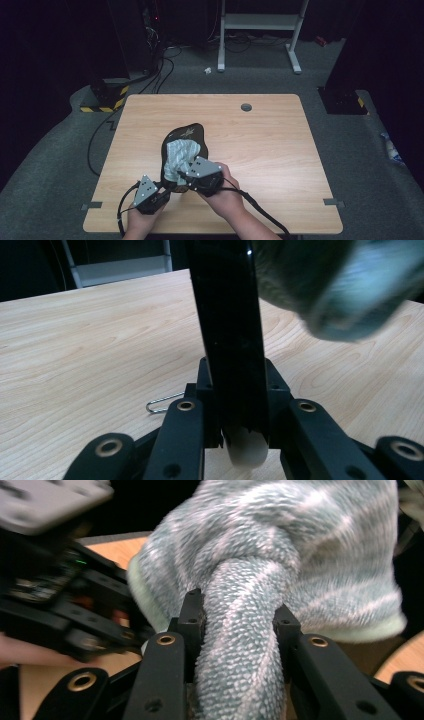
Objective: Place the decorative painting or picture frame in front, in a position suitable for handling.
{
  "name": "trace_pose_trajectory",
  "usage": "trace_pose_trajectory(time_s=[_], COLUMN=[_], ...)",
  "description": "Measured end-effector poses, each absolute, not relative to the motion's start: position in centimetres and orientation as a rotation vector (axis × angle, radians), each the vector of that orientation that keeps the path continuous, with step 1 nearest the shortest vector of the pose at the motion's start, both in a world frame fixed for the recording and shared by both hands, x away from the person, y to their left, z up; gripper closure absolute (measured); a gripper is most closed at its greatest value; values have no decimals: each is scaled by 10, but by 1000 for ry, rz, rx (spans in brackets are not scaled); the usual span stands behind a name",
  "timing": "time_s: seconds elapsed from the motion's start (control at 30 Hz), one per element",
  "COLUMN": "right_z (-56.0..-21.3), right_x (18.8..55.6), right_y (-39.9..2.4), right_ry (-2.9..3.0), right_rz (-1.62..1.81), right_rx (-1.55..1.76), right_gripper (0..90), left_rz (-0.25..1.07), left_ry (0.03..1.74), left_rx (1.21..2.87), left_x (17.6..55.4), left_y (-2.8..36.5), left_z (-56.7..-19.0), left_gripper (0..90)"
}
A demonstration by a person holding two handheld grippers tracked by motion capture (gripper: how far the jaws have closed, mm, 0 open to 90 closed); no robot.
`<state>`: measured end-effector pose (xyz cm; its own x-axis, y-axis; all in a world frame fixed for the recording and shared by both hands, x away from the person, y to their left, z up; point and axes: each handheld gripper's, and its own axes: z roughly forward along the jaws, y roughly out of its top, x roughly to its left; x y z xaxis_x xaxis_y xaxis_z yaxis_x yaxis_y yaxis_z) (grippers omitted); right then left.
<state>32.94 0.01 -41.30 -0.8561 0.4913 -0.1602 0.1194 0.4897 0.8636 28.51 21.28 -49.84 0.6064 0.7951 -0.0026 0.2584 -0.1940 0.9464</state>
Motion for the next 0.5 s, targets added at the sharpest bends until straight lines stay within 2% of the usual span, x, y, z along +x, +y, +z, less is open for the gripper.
trace_pose_trajectory(time_s=[0.3,0.5], right_z=[-434,-434], right_x=[394,398], right_y=[-44,-47], right_ry=[2300,2287], right_rz=[1198,1181], right_rx=[805,819], right_gripper=[678,677], left_rz=[617,617], left_ry=[865,867], left_rx=[1747,1740], left_x=[285,285], left_y=[212,212], left_z=[-498,-499], left_gripper=[769,768])
